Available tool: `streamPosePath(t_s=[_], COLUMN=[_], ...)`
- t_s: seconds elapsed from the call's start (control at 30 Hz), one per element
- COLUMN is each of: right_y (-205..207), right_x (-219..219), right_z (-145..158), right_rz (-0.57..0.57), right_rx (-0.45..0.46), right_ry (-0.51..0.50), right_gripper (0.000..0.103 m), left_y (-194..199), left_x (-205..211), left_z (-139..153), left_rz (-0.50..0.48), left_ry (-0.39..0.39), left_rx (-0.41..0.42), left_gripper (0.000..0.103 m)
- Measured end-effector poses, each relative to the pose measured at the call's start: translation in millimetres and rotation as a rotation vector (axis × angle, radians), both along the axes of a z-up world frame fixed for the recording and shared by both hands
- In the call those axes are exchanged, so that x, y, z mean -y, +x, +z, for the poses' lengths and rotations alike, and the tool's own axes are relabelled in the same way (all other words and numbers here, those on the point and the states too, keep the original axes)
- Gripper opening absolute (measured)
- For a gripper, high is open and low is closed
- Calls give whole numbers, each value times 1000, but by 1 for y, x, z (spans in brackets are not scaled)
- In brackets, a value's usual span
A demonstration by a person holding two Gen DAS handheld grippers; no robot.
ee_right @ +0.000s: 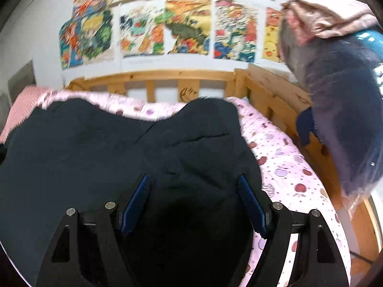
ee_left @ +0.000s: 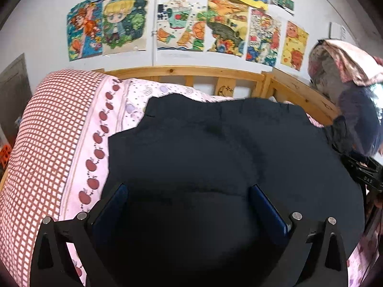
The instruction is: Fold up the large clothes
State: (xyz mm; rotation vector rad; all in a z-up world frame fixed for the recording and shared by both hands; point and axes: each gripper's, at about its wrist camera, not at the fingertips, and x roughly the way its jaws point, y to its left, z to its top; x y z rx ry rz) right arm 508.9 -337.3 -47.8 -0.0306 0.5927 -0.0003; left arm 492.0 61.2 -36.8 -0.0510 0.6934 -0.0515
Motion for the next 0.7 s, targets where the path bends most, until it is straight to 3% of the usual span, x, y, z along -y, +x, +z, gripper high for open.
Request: streamPosePath(t_s=[0.17,0.23,0.37,0.43,0.53,0.7], right_y=[-20,-18,-7,9,32,72], right_x=[-34,-52,-74,-65,-45,-27], right_z=[21,18,6,2,-3,-20], right_rz=[152,204,146,82,17,-7], right_rx=[54,43,91,50,-6,-43], right_ry=[38,2,-232,-218,-153,-131], right_gripper=[71,71,71,71,71,71], left_y=[-13,-11,1,11,30,62], left_x=[9,21,46,47,34,-2], left_z=[14,13,9,9,8,-10], left_rz=[-74,-114,-118,-105,-30,91], left_ry=[-49,-46,81,105,68,-86], left_rx=[81,73,58,58,35,-38], left_gripper=[103,103,103,103,103,103])
